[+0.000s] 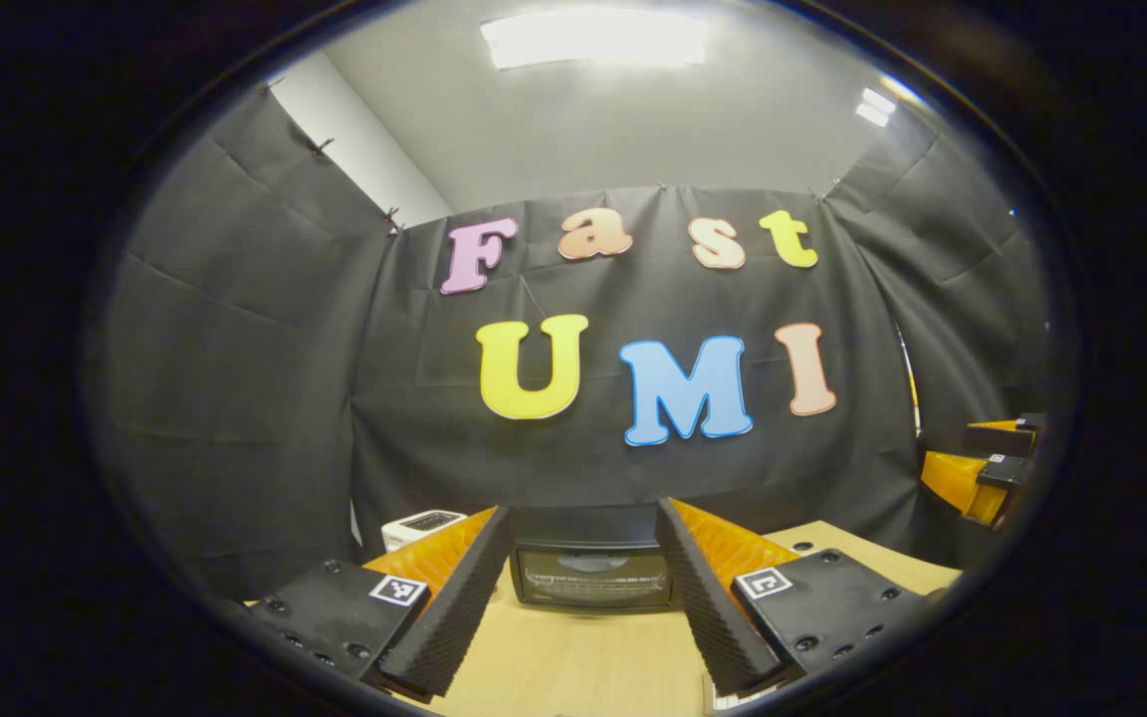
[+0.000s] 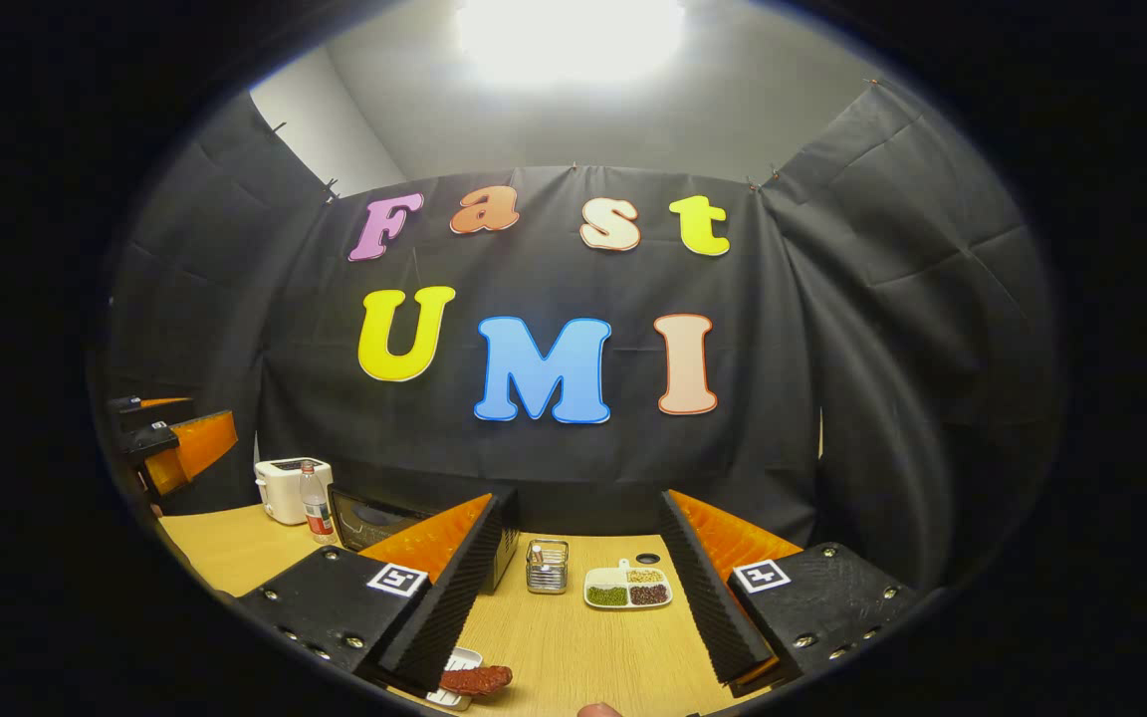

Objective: Open the electric oven with the left hand, put the food in, and close the electric oven.

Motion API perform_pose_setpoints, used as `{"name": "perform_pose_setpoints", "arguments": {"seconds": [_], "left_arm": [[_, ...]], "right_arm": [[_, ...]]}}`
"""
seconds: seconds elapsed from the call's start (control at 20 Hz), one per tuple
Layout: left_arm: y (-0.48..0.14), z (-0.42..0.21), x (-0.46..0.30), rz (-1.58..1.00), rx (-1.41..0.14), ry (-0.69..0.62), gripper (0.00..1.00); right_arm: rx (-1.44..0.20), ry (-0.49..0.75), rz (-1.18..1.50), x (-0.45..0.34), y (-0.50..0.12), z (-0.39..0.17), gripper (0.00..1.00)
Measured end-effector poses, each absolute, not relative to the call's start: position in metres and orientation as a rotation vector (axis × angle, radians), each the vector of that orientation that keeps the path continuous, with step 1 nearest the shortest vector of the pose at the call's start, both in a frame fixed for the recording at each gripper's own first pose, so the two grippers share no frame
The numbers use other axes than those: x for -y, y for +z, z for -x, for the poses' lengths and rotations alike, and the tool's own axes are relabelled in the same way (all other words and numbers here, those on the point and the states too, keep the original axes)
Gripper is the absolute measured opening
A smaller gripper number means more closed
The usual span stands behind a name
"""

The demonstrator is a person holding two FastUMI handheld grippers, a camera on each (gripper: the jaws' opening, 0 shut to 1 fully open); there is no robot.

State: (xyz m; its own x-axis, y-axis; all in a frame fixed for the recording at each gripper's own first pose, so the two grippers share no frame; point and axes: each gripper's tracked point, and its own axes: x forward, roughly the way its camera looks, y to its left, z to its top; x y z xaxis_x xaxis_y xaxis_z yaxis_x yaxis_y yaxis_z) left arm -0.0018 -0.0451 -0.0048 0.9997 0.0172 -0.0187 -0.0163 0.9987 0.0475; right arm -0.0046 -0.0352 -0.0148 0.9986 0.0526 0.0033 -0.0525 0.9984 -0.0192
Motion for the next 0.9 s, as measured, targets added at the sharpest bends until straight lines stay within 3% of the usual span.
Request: {"name": "perform_pose_setpoints", "arguments": {"seconds": [0.05,0.5,0.75,0.8,0.9], "left_arm": [[-0.004,-0.001,0.046,-0.055,-0.015,0.021,1.0],[-0.029,-0.065,0.042,-0.045,-0.027,0.012,1.0],[-0.059,-0.135,0.03,-0.045,-0.056,-0.027,1.0],[-0.068,-0.15,0.029,-0.044,-0.064,-0.037,0.92],[-0.087,-0.175,0.028,-0.044,-0.087,-0.061,0.97]], "right_arm": [[0.004,0.06,0.018,0.036,-0.017,0.005,0.96],[-0.015,0.069,0.011,0.038,-0.029,0.003,0.96],[-0.022,-0.011,0.007,0.033,-0.025,-0.004,0.96],[-0.028,-0.032,0.014,0.033,-0.027,-0.007,0.96],[-0.045,-0.068,0.021,0.03,-0.03,-0.01,0.96]]}}
